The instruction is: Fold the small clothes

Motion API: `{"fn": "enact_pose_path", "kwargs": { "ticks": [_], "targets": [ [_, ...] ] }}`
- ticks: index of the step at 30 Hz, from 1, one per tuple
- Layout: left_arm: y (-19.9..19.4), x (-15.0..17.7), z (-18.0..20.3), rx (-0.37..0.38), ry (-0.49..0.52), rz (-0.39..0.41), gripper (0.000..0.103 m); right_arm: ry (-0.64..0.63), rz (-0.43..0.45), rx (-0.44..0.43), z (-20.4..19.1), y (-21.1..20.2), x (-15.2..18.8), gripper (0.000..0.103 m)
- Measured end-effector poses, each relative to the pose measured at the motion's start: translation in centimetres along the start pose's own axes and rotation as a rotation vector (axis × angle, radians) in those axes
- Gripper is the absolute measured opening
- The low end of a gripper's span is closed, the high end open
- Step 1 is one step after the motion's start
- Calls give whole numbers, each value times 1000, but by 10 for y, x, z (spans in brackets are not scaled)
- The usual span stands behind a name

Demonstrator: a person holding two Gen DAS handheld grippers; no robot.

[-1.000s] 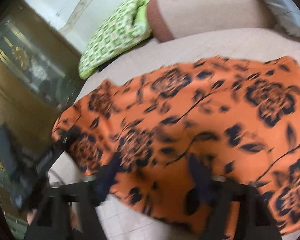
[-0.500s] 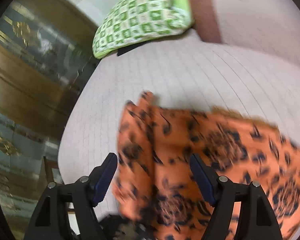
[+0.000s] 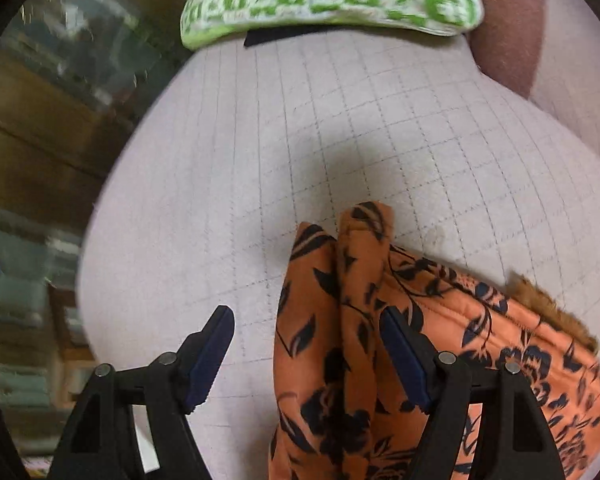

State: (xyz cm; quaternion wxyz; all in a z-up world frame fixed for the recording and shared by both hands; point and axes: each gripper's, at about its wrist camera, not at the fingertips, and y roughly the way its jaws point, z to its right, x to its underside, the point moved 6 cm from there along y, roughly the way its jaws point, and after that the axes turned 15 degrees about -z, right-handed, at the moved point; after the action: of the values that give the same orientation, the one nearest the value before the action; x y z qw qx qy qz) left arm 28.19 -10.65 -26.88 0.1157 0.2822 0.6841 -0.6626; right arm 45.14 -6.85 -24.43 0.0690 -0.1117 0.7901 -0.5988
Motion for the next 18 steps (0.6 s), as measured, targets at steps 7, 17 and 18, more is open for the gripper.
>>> {"fn": "enact_pose_path", "kwargs": {
  "ticks": [7, 17, 18],
  "targets": [
    [-1, 1, 0, 15, -5, -6, 13, 60, -26, 123, 7, 16, -12, 55],
    [-11, 3, 11, 68, 26, 22, 13, 58, 158, 54, 32, -28, 19, 14],
    [-12, 3, 15, 71, 38, 30, 13, 60, 175, 35, 35, -32, 23, 14]
  ]
}}
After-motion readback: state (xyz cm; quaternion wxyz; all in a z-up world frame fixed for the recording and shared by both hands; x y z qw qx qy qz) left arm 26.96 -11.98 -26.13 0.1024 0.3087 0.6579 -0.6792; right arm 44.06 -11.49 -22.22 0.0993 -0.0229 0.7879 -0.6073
